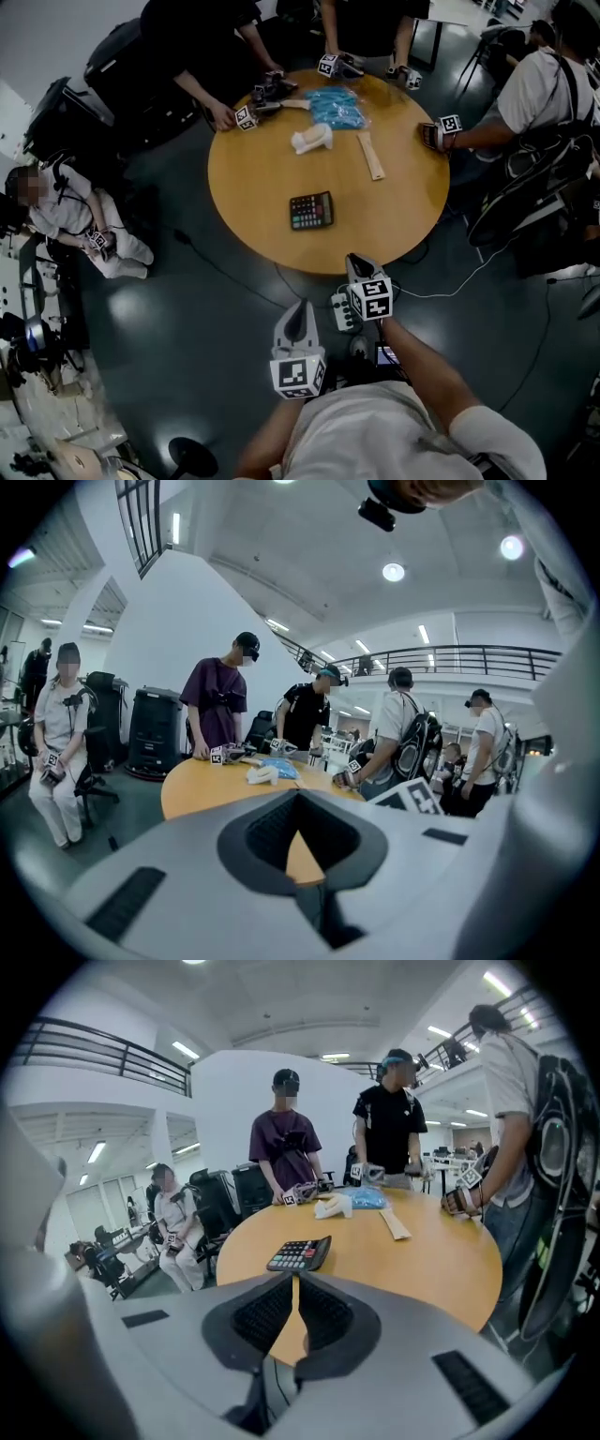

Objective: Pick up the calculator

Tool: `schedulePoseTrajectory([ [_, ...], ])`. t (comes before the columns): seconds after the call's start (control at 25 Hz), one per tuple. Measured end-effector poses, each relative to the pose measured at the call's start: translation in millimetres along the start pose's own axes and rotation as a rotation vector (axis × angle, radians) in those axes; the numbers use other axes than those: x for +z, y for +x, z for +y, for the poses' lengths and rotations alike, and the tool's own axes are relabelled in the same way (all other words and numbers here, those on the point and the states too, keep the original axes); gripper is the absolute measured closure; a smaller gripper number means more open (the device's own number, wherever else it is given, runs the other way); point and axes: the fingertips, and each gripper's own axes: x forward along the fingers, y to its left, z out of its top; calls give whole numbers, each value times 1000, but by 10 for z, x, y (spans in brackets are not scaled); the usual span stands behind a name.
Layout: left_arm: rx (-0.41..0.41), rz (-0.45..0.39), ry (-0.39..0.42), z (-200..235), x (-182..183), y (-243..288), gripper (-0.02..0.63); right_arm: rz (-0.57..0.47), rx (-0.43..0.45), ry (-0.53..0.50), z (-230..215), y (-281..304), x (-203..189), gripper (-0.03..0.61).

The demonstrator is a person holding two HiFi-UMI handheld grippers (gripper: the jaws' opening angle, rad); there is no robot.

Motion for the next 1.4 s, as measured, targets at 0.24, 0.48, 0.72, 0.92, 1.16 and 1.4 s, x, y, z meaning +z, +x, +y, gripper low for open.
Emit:
schedulePoseTrajectory([
  [0.24,-1,-3,-1,216,53,163,607,97,-2,114,-162,884,-43,560],
  [0.48,-11,37,-7,348,-68,192,607,161,4,269,-362,1430,-35,446],
  [0.72,-7,56,-21,476,-154,186,607,207,4,302,-397,1751,-42,443],
  [0.92,-5,3,-21,522,-45,147,607,264,-24,338,-466,1905,-119,442],
  [1.16,-5,1,-22,597,-54,117,607,258,-1,385,-466,1991,-95,469],
  [1.4,6,1,-25,597,-115,79,607,190,29,349,-356,1865,108,510],
])
